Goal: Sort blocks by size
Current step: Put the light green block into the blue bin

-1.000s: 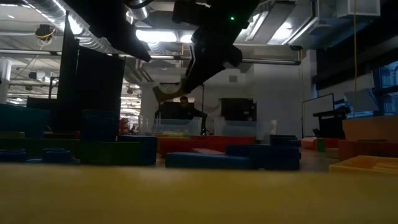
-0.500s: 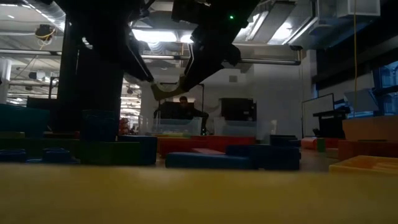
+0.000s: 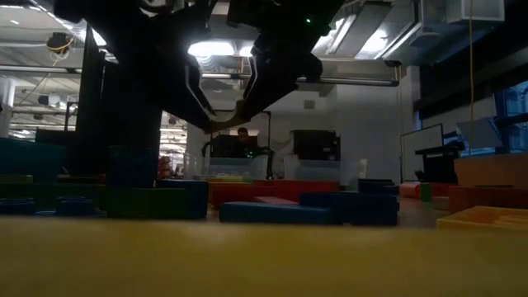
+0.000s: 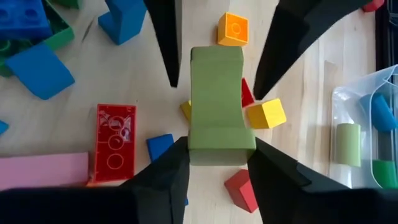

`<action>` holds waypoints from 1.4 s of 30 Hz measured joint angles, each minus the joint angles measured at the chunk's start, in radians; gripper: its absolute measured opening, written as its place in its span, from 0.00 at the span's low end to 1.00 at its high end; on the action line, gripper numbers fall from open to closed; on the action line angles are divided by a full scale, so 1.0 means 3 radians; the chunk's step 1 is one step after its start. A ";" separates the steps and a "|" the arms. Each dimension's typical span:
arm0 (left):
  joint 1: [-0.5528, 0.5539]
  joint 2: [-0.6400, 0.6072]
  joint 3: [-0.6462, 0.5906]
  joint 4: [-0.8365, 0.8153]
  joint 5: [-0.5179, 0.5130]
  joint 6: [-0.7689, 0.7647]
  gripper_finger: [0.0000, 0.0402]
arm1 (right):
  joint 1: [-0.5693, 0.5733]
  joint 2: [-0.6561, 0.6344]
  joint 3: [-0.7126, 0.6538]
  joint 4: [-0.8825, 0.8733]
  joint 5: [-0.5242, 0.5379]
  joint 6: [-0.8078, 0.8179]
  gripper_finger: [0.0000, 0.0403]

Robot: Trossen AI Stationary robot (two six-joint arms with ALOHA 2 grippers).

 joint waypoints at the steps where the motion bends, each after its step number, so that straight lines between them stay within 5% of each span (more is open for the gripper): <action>1: 0.0003 0.0019 0.0000 0.0000 -0.0001 -0.0004 0.59 | 0.0000 0.0000 0.0000 -0.0001 0.0000 0.0001 0.36; 7: 0.0052 0.0026 0.0000 0.0000 0.0001 -0.0013 0.54 | 0.0000 -0.0003 0.0001 0.0002 0.0000 0.0001 0.39; 14: 0.0086 0.0026 0.0000 -0.0012 -0.0007 -0.0014 0.30 | -0.0005 -0.0003 0.0001 -0.0001 0.0005 0.0039 0.36; 28: 0.0089 -0.0042 0.0000 -0.0090 0.0151 -0.0285 0.30 | 0.0000 -0.0003 0.0001 -0.0123 0.0188 0.0078 0.56; 42: -0.0104 -0.0930 0.0001 -0.1960 0.0801 -0.1621 0.31 | 0.0000 -0.0003 0.0002 -0.1672 -0.0111 0.0807 0.55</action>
